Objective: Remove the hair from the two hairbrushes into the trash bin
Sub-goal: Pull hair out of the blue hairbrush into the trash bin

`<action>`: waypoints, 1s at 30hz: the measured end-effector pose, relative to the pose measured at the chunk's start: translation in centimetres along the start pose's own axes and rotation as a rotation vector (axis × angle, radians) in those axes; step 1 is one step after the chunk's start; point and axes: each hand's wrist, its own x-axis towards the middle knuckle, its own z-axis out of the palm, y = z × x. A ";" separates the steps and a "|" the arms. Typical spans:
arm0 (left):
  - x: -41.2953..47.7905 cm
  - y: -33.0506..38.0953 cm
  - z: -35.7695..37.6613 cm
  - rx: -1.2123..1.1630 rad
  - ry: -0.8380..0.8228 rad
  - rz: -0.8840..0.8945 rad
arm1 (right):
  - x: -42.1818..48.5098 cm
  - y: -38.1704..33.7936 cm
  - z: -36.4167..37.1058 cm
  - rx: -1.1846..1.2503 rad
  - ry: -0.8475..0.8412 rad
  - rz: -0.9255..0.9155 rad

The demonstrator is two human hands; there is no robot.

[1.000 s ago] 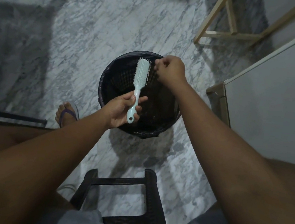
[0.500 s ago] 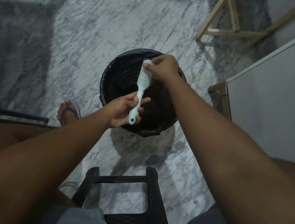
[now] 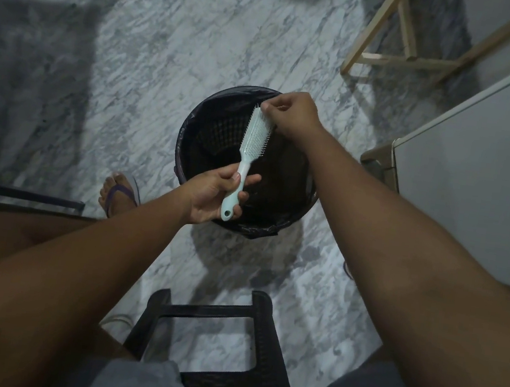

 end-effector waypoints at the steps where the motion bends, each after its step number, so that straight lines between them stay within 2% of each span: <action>1: -0.1 -0.2 -0.1 0.002 0.005 -0.004 | 0.1 -0.2 -0.2 -0.085 -0.005 -0.021; 3: -0.2 -0.5 -0.4 -0.019 0.005 -0.003 | 0.3 -1.0 -0.4 -0.142 0.031 -0.014; 7: 0.1 -0.6 -0.2 -0.097 -0.001 0.032 | 0.3 -1.6 -0.6 -0.071 0.140 0.075; 11: 0.4 0.1 0.2 -0.093 0.019 0.065 | -1.4 -0.5 -0.1 -0.065 -0.034 0.139; 17: 0.4 0.9 0.9 -0.060 0.008 0.077 | -3.5 0.4 1.0 0.150 -0.092 0.100; 21: 0.2 1.0 0.0 -0.065 0.030 0.082 | -3.2 -0.1 -0.4 0.075 0.069 -0.024; 24: 0.3 0.7 -0.4 -0.069 0.036 0.078 | -2.6 -0.6 -0.9 0.197 0.243 -0.038; 26: 0.4 0.6 -0.2 -0.067 0.037 0.080 | -1.5 0.2 -0.9 0.180 0.271 0.001; 28: 0.4 0.6 0.3 -0.059 0.033 0.085 | -1.4 0.9 -0.8 0.151 0.132 0.112; 30: 0.3 0.7 0.9 -0.047 0.021 0.077 | -2.8 0.4 -0.7 0.144 -0.096 0.182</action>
